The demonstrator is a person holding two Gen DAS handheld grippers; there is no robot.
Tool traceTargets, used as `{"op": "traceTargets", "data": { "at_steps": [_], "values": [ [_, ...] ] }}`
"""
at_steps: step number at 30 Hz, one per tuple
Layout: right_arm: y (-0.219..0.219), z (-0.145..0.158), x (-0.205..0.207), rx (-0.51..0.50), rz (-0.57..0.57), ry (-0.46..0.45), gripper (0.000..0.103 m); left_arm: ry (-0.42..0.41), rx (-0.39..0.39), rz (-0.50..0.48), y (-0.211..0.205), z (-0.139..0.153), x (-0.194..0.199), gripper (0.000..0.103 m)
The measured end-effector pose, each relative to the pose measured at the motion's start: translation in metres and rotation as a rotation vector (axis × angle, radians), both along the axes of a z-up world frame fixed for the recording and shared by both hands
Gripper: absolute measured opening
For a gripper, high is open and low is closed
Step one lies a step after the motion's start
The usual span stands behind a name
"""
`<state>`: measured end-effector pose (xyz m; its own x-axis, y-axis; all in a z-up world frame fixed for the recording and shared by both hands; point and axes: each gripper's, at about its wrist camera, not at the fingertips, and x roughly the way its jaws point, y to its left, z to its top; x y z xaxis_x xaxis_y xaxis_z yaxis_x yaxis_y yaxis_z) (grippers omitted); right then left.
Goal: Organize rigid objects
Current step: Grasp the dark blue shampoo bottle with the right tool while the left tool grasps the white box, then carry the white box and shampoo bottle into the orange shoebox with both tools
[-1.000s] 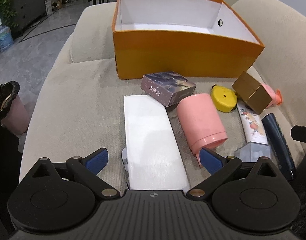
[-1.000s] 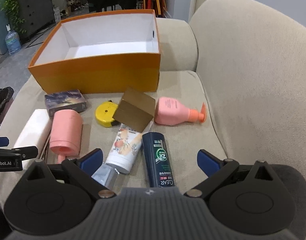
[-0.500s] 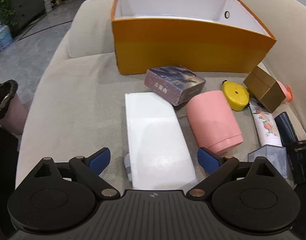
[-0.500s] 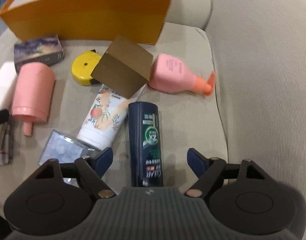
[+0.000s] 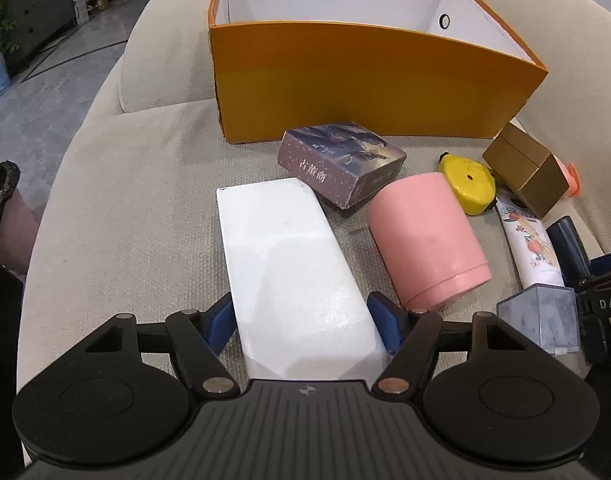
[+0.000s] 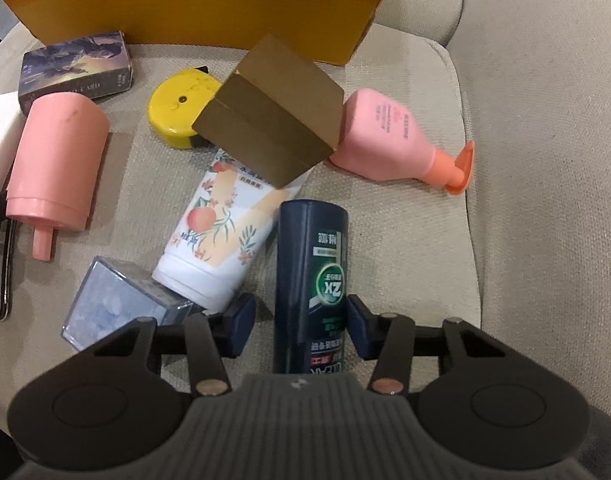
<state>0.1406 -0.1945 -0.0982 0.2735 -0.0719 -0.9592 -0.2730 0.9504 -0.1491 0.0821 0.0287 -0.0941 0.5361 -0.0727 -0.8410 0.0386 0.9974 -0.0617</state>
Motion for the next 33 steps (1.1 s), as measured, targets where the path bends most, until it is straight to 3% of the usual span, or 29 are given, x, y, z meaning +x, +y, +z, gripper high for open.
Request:
{"op": "traceTargets", "data": {
  "at_steps": [3, 15, 33],
  "values": [
    [0.0, 0.001, 0.001, -0.002, -0.001, -0.001, 0.038, -0.01, -0.012, -0.006, 0.003, 0.002, -0.003, 0.078],
    [-0.013, 0.017, -0.005, 0.086, -0.052, -0.059, 0.035, -0.039, -0.046, -0.038, 0.014, 0.015, -0.017, 0.073],
    [-0.02, 0.077, -0.023, 0.191, -0.075, -0.188, 0.032, -0.096, -0.059, -0.087, 0.012, 0.041, -0.034, 0.07]
  ]
}}
